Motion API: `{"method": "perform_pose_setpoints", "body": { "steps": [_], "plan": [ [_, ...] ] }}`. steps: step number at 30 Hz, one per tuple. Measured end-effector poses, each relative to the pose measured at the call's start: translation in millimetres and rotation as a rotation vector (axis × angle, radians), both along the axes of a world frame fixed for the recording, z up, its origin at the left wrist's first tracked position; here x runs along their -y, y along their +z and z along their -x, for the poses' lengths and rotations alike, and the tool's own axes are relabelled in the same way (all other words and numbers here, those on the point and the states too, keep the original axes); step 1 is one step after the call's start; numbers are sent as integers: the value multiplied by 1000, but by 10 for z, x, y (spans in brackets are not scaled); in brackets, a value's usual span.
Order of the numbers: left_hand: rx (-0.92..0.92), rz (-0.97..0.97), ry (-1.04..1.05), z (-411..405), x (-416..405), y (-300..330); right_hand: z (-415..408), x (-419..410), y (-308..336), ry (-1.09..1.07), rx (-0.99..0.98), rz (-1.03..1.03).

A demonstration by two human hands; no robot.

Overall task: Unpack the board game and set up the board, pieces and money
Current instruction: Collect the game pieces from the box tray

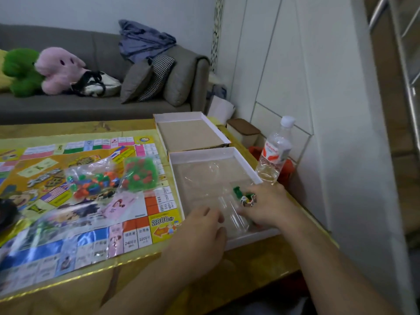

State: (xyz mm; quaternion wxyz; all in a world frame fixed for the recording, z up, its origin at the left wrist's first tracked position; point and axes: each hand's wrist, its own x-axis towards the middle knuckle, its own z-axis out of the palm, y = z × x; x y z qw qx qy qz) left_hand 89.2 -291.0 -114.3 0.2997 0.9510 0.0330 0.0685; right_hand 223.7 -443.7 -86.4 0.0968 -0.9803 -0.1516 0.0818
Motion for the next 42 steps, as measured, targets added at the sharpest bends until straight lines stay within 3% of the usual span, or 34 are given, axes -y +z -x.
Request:
{"method": "perform_pose_setpoints", "body": {
  "steps": [9, 18, 22, 25, 29, 31, 35, 37, 40, 42],
  "plan": [
    [0, -35, 4, -3, 53, -81, -39, 106, -51, -26, -79, -172],
    [-17, 131, 81, -14, 39, 89, -57, 303, 76, -151, 106, -462],
    [-1, 324, 145, -4, 3, 211, 14, 305, 211, -102, 177, -616],
    [28, 477, 203, -34, -41, 288, 175, 212, 316, -4, 80, -738],
    [-101, 1193, 256, -92, -66, 431, 443, -71, 392, 187, -88, -818],
    [-158, 1442, 231, -90, -89, 437, 548, -231, 351, 265, -107, -802],
    [-137, 1542, 368, -73, -165, 335, 601, -348, 269, 319, -156, -702],
    [-128, 1634, 466, -59, -228, 334, 555, -287, 285, 278, -207, -749],
    [-118, 1667, 536, -44, -336, 327, 363, -84, 327, 42, -143, -834],
    [-119, 1653, 523, -15, -390, 298, 158, 85, 242, -127, -39, -785]
  ]
}}
